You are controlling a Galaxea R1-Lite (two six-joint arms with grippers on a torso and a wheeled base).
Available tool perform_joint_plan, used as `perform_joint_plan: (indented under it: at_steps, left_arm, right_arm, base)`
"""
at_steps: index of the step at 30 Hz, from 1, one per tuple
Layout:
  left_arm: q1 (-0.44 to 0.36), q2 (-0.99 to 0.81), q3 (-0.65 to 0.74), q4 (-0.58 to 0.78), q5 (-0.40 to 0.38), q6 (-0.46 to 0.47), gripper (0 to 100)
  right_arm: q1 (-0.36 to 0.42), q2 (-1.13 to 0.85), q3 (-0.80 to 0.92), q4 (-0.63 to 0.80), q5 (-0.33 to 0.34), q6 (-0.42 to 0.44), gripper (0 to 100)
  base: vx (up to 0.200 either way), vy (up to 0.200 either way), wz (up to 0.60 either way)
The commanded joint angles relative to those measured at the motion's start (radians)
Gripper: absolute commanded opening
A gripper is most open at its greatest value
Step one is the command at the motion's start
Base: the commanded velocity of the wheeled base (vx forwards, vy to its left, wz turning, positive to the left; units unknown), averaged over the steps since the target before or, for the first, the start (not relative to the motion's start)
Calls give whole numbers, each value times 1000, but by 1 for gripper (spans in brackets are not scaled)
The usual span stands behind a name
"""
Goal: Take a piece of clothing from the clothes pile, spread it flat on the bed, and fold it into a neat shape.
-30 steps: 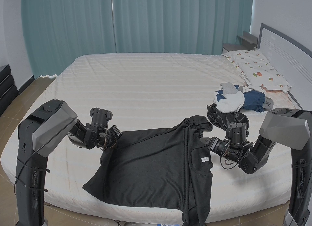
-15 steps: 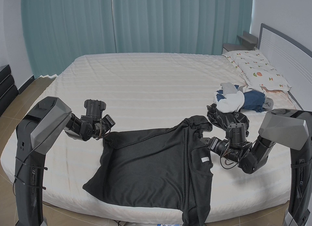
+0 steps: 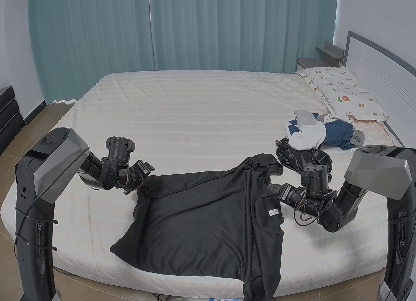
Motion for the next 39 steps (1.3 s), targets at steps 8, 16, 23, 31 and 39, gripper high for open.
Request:
perform_joint_plan:
  at_steps: [8,16,23,31,39]
  left_arm:
    - [-64,-21,45,-11,-7,0,100]
    - [-79,15,36,-17,13,52,100]
    - [-79,35,11,-17,28,55,0]
    - [-70,42,-4,-8,85,107,0]
    - [-13,73,-125,-80,135,-3,0]
  right_arm:
    - [7,-5,3,0,-1,-1,100]
    - [9,-10,11,0,-1,-8,100]
    - [10,-10,11,0,-1,-9,100]
    - [17,-10,9,0,-1,-12,100]
    - [10,-27,2,-1,-1,-12,100]
  base:
    - [0,0,0]
    - [0,0,0]
    - [0,0,0]
    - [0,0,0]
    - [0,0,0]
